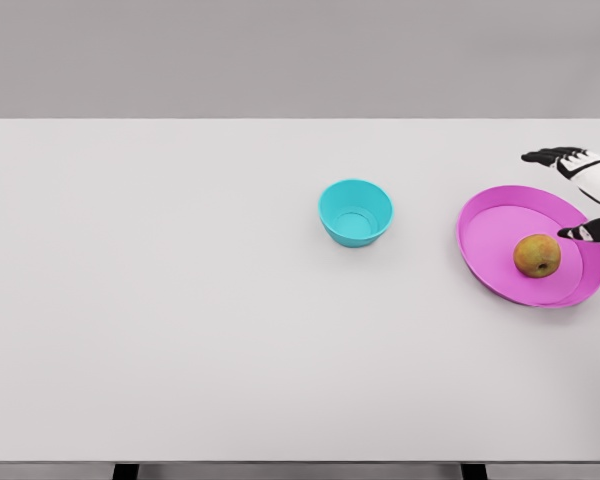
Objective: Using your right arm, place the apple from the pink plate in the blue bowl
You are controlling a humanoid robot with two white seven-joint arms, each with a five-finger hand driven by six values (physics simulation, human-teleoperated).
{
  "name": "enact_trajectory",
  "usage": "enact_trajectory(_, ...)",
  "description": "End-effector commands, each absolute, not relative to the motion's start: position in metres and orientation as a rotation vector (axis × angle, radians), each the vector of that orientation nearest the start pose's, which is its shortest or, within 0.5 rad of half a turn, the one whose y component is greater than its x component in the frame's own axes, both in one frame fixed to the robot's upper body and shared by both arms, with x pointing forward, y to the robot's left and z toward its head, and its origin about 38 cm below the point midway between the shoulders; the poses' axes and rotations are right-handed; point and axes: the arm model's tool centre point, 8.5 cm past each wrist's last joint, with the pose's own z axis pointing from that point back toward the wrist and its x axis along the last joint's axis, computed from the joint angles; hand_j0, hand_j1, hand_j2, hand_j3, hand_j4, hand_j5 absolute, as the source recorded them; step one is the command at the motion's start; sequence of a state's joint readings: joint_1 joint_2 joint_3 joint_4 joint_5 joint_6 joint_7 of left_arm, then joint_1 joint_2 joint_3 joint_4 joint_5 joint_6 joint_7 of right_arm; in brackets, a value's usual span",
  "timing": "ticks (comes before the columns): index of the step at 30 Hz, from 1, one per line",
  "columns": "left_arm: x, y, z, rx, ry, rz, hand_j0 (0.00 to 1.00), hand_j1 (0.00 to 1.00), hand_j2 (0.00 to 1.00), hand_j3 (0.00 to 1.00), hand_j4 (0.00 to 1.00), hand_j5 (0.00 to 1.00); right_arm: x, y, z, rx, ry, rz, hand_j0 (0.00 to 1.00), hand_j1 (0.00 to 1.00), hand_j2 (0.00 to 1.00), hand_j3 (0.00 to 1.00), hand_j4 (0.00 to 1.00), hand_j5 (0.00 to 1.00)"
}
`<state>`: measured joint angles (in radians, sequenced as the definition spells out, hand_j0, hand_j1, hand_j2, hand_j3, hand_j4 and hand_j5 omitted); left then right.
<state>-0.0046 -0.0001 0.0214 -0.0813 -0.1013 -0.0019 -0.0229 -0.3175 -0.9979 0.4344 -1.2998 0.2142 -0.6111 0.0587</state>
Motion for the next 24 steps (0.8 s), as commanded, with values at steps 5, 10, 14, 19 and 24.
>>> enact_trajectory(5,0.032,0.270,-0.262,0.069,-0.084,-0.085,1.00,1.00,1.00,1.00,1.00,1.00,0.390,-0.451,0.200,-0.602,-1.554,1.497,1.00,1.00,1.00,1.00,1.00,1.00)
enact_trajectory(10,0.032,0.270,-0.262,0.069,-0.084,-0.085,1.00,1.00,1.00,1.00,1.00,1.00,0.378,-0.446,0.222,-0.492,-1.310,1.789,1.00,1.00,1.00,1.00,1.00,1.00)
enact_trajectory(14,0.032,0.270,-0.262,0.069,-0.083,-0.084,1.00,1.00,1.00,1.00,1.00,1.00,0.373,-0.442,0.208,-0.372,-1.140,1.895,1.00,1.00,1.00,1.00,1.00,1.00)
enact_trajectory(19,0.032,0.270,-0.262,0.069,-0.084,-0.085,1.00,1.00,1.00,1.00,1.00,1.00,0.377,-0.424,0.193,-0.322,-1.183,1.885,1.00,1.00,1.00,1.00,1.00,1.00)
enact_trajectory(24,0.032,0.270,-0.262,0.069,-0.083,-0.084,1.00,1.00,1.00,1.00,1.00,1.00,0.387,-0.411,0.196,-0.319,-1.216,1.901,1.00,1.00,1.00,1.00,1.00,1.00)
